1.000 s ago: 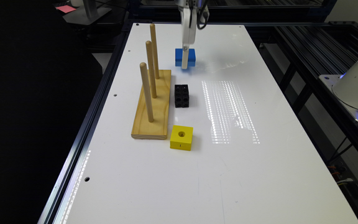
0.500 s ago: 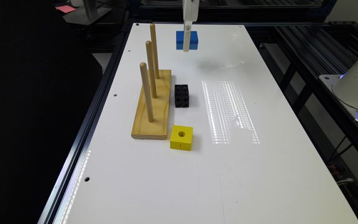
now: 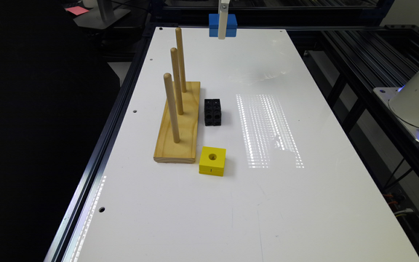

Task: Pick up blue block.

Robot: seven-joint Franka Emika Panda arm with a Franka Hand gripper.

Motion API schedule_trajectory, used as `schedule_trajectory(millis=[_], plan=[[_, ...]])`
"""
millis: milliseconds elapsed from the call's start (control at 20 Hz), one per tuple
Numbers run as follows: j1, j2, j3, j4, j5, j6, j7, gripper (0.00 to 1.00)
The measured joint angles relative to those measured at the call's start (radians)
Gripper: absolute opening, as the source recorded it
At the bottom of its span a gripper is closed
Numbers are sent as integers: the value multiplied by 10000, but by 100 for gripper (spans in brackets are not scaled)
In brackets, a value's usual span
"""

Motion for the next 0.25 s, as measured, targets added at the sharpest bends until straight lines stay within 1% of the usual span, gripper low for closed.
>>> schedule_trajectory(millis=[100,250], plan=[[0,-79,0,18,0,-24,0,0],[0,-392,0,42,0,-312,0,0]])
